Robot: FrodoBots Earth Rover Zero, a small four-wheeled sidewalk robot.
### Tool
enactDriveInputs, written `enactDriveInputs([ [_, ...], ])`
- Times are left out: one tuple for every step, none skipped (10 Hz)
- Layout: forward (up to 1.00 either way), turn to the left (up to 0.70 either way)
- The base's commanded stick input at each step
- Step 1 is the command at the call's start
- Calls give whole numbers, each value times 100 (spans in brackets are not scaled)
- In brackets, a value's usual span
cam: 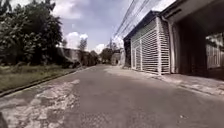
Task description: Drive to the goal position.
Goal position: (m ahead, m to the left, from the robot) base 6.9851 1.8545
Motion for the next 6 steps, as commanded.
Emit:
enactDriveInputs([
  [70, 0],
  [70, 0],
  [70, 0],
  [70, 0],
  [70, 0],
  [70, 0],
])
